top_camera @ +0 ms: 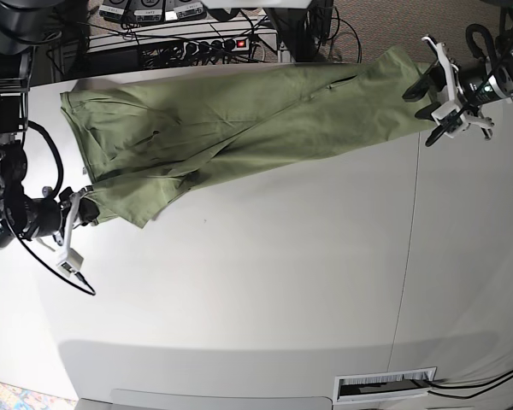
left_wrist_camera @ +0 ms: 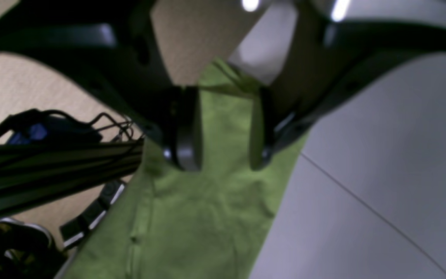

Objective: Fold the T-shirt properly
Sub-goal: 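Lower the held shirt edges back onto the table with both grippers, then hold the shirt end with the right gripper and regrasp the other end with the left, then fold the left gripper's shirt end over toward the right gripper, then hold the fold with the left gripper and regrasp the shirt end with the right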

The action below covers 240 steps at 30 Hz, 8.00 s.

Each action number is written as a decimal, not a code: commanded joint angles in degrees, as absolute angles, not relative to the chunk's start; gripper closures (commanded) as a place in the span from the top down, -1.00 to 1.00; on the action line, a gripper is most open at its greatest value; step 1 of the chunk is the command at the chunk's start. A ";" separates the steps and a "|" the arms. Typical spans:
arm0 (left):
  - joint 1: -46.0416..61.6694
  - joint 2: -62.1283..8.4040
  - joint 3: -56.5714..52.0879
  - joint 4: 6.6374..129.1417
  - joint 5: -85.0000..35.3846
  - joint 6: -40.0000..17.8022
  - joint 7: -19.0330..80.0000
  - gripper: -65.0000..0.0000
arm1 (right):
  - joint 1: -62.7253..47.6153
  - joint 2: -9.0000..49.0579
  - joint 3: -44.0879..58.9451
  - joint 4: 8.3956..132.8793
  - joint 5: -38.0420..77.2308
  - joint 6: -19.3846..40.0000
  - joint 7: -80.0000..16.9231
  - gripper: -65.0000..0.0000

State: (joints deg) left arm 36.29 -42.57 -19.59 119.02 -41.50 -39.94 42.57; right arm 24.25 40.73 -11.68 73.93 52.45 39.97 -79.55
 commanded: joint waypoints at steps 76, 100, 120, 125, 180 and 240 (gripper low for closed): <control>24.10 -37.28 -20.14 103.35 -48.66 -26.94 57.58 -0.23 | 15.88 30.94 -11.20 74.70 63.44 40.00 -80.00 -0.75; 23.75 -37.76 -20.12 89.89 -68.18 -31.62 56.97 -0.60 | 15.86 30.94 -11.20 74.70 63.46 40.00 -80.00 -0.75; 17.45 -35.18 -20.12 103.57 -85.00 -40.00 66.24 -1.00 | 15.92 30.94 -24.91 74.70 51.35 40.00 -80.00 -0.86; 17.45 -30.22 -20.12 110.72 -85.00 -40.00 66.04 -1.00 | 15.92 30.94 -24.91 74.70 50.98 40.00 -80.00 -0.86; 14.24 -16.16 6.61 109.45 -23.99 -32.97 37.17 -1.00 | 15.31 33.19 -2.13 84.01 58.04 40.00 -80.00 -0.86; 8.58 -15.86 6.61 95.83 -24.62 -31.97 35.99 -1.00 | -3.18 30.87 17.32 71.24 54.61 40.00 -76.69 -0.27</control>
State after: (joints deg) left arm 8.88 -15.57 6.72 95.22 -24.25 -31.55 36.34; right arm -2.50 30.59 17.74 71.57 58.59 40.56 -72.36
